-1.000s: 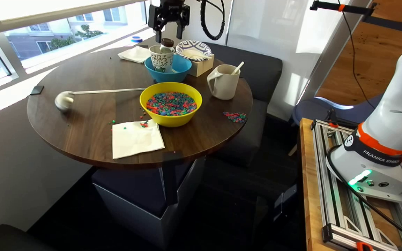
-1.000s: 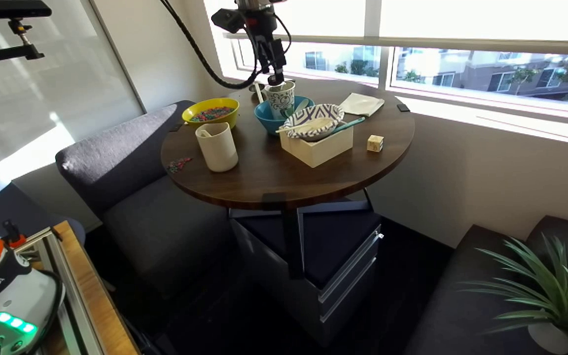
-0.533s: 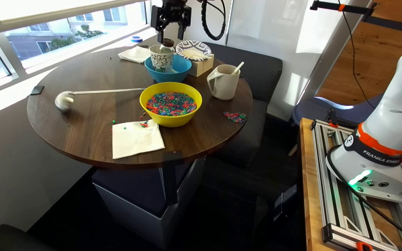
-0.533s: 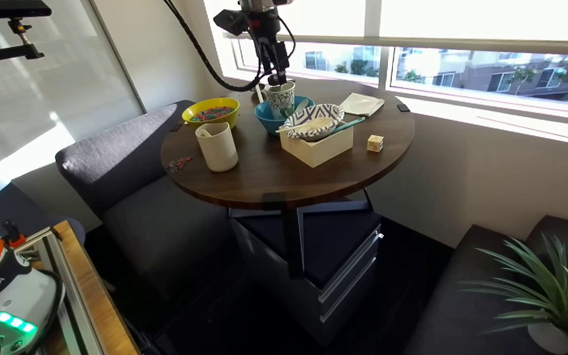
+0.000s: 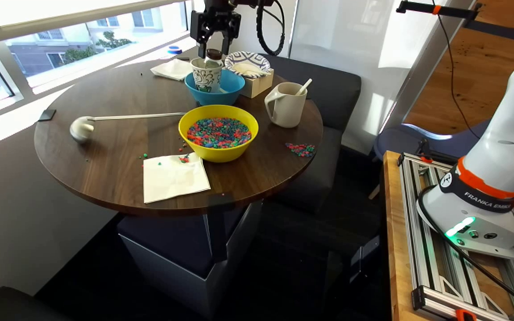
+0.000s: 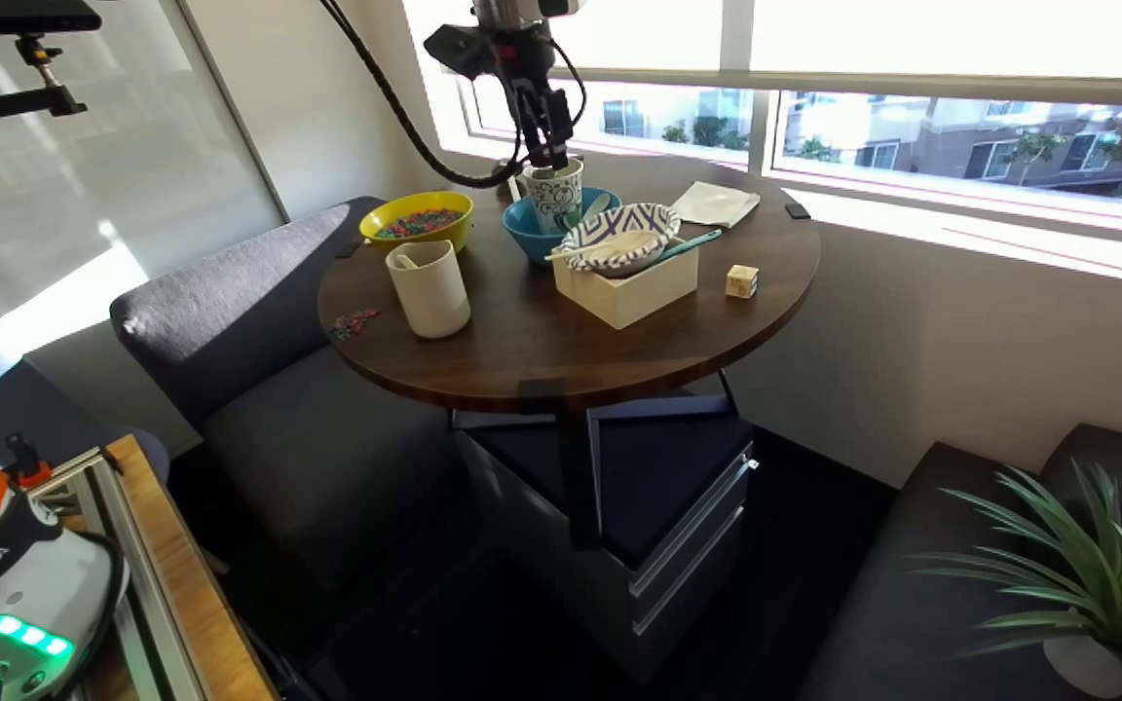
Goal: Place the bottle with a brown lid on the table
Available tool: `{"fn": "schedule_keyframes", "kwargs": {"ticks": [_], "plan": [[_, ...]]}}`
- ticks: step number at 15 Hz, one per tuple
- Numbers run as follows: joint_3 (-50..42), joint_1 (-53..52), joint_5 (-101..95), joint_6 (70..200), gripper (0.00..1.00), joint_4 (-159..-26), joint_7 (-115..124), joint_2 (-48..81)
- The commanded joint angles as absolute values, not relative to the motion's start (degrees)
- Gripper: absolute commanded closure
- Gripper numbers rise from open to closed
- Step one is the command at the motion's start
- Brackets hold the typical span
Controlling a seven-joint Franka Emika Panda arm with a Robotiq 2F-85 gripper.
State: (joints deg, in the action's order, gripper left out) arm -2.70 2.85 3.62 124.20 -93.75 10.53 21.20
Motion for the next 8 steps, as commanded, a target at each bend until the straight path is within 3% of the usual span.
{"fn": "schedule_keyframes", "kwargs": {"ticks": [1,2,3,5,7,8], "plan": [[-2.56,2.76,4.74,127.2,0.24,-94.96,10.24,21.39],[-2.6,2.71,4.57,127.59,0.27,-95.06,10.23,21.44],[-2.72,2.58,4.05,127.31,0.44,-95.02,10.2,21.41],[-3.11,2.31,3.01,125.92,0.62,-94.81,10.77,21.07],[-3.32,2.18,2.48,124.88,0.76,-94.78,11.08,20.56],[-3.36,2.11,2.3,124.57,0.76,-94.75,11.2,20.37]]}}
